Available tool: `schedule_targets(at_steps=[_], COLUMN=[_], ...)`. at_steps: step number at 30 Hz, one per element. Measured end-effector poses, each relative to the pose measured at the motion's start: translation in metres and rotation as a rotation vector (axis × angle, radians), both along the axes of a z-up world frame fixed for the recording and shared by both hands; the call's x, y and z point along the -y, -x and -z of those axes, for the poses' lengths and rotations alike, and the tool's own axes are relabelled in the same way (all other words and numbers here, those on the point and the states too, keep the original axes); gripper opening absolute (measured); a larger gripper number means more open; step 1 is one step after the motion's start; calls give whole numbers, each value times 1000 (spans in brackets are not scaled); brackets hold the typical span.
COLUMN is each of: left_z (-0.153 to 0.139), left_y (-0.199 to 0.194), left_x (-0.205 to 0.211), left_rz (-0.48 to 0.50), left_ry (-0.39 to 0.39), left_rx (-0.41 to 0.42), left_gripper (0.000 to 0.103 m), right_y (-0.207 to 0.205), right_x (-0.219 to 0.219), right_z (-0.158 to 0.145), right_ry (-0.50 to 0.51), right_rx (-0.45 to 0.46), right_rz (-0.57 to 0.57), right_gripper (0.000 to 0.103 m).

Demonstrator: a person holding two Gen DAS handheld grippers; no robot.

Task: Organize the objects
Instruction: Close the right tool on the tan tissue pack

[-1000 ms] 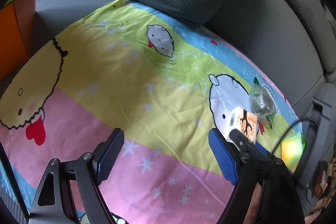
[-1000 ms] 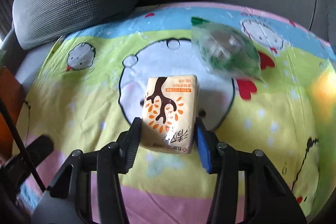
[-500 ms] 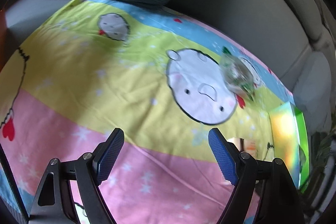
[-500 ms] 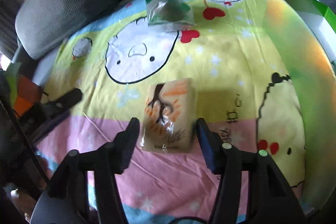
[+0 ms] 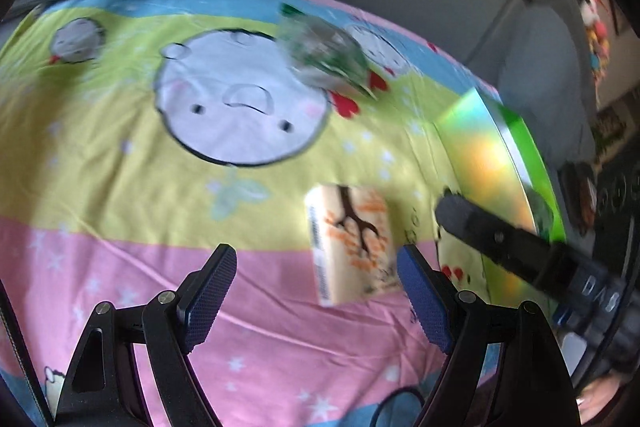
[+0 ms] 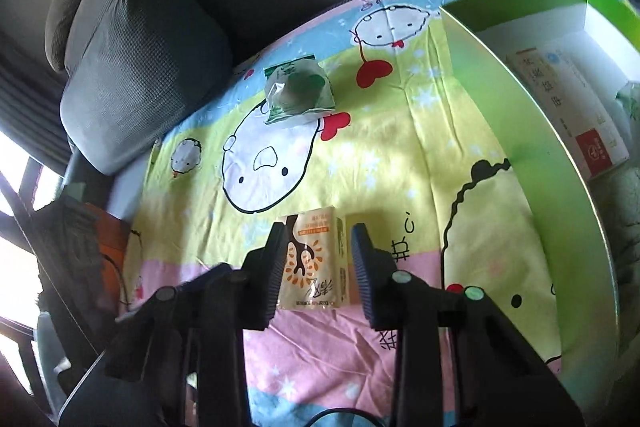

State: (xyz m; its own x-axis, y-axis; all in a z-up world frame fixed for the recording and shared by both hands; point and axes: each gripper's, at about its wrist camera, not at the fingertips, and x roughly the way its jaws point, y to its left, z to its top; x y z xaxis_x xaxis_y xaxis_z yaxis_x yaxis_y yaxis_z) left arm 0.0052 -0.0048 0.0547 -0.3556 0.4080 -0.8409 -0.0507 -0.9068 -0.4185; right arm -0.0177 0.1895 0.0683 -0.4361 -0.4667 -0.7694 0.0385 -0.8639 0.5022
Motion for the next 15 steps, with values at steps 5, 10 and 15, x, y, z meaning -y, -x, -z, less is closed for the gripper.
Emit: schedule_targets(at_steps=[5,10,15], left_z=[7,16,19], left_y=[1,2,3], left_x=[-17,-26,-32], left_rz=[56,80,85], left_ry=[-6,14,41], left_rx=[32,56,46], left_gripper=[83,83,79], right_y=[3,8,11], right_x=[-3,4,12], right_z=[9,23,34], right_ry=[55,108,102], right_rx=[49,121,156], right_rz=[0,-31,-41], right_gripper=[34,38,45])
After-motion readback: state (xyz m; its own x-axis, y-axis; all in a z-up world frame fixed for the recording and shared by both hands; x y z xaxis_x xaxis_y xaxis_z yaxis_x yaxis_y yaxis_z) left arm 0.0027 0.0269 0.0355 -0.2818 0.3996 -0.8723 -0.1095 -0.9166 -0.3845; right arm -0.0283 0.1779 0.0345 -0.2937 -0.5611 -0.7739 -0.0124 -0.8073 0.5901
